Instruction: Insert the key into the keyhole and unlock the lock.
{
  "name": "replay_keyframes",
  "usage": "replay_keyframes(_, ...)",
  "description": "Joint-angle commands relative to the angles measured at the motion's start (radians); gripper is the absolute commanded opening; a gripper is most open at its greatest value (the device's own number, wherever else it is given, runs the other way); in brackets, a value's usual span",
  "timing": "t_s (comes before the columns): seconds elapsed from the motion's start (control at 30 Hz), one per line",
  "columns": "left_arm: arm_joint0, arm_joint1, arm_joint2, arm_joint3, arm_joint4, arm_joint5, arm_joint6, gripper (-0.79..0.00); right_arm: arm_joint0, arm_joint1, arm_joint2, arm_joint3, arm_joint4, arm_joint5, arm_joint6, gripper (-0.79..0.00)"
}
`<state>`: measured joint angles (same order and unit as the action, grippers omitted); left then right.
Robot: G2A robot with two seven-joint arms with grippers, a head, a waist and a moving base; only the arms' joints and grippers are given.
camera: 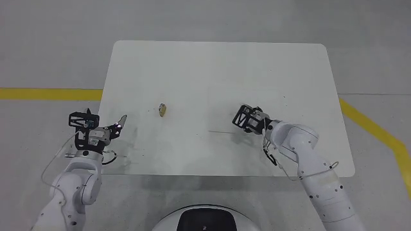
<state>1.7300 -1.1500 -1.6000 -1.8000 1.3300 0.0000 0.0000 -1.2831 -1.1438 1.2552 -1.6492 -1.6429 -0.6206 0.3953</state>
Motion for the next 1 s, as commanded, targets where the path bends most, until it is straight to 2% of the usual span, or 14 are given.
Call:
replay_keyframes(0.0, 0.0, 0.0, 0.0, 0.0, 0.0, 0.0, 0.0, 0.0, 0.022, -0.002, -0.016, 0.013, -0.004, -0.005, 0.031, -0.413)
replay_keyframes(0.07, 0.0, 0.0, 0.0, 0.0, 0.0, 0.0, 0.0, 0.0, 0.039, -0.004, -0.03, 0.026, -0.004, -0.013, 0.052, -0.419)
replay_keyframes(0.17, 0.0, 0.0, 0.0, 0.0, 0.0, 0.0, 0.0, 0.0, 0.057, -0.005, -0.038, 0.037, 0.01, -0.032, 0.065, -0.517)
replay_keyframes(0.33, 0.0, 0.0, 0.0, 0.0, 0.0, 0.0, 0.0, 0.0, 0.073, -0.003, -0.037, 0.047, 0.014, -0.067, 0.098, -0.622)
replay_keyframes(0.43, 0.0, 0.0, 0.0, 0.0, 0.0, 0.0, 0.0, 0.0, 0.078, -0.001, -0.039, 0.048, 0.005, -0.083, 0.11, -0.72)
replay_keyframes(0.47, 0.0, 0.0, 0.0, 0.0, 0.0, 0.0, 0.0, 0.0, 0.079, 0.0, -0.039, 0.047, 0.003, -0.085, 0.112, -0.785)
replay_keyframes(0.8, 0.0, 0.0, 0.0, 0.0, 0.0, 0.0, 0.0, 0.0, 0.06, 0.009, -0.03, 0.02, -0.035, -0.09, 0.093, -0.785)
replay_keyframes(0.97, 0.0, 0.0, 0.0, 0.0, 0.0, 0.0, 0.0, 0.0, 0.033, 0.017, -0.001, -0.003, -0.031, -0.094, 0.023, -0.785)
